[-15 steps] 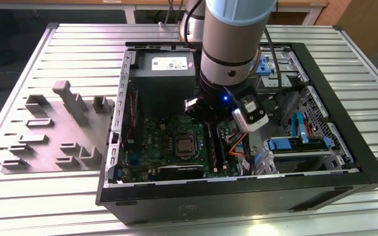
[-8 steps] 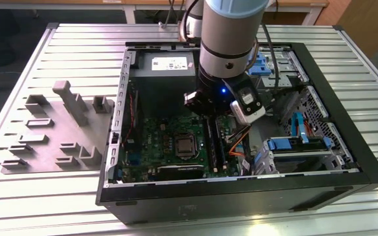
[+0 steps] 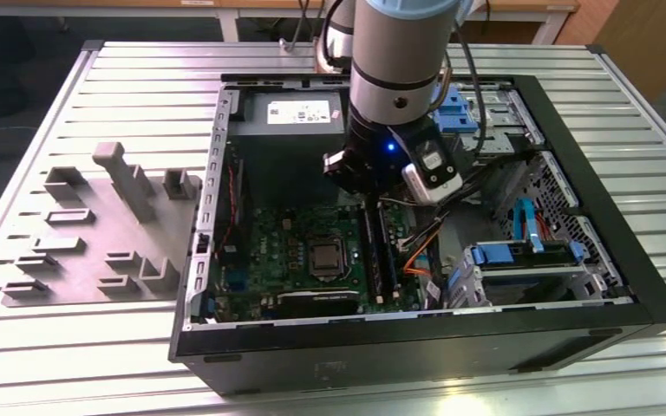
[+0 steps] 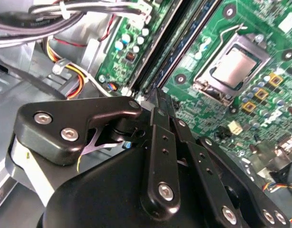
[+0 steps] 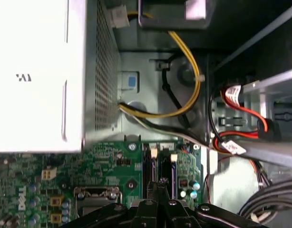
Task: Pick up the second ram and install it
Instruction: 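Press down the second ram until it locks into place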
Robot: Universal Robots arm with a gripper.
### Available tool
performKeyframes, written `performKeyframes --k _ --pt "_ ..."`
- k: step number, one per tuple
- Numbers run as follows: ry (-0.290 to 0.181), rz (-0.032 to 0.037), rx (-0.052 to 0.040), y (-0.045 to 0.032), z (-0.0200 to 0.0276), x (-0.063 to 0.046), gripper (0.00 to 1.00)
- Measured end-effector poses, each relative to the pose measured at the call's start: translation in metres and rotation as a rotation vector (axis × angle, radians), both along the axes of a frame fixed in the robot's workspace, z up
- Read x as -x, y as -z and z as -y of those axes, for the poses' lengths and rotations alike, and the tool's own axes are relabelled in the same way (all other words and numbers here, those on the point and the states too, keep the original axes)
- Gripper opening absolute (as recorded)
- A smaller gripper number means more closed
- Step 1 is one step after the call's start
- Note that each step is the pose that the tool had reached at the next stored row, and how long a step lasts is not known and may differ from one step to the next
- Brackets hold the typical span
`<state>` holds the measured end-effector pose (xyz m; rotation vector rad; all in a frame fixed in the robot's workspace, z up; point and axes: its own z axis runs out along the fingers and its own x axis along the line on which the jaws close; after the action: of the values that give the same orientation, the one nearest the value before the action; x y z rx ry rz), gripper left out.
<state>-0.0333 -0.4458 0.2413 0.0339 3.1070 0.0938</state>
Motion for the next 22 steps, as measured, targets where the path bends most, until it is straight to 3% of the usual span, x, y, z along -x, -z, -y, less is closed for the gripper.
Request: performKeyframes --k 8,22 --pt "0.000 0.0000 0.0000 0.0115 -0.0059 0.000 0.11" --pt "0.000 -0.0001 0.0003 0.0179 -0.0060 0.000 0.11"
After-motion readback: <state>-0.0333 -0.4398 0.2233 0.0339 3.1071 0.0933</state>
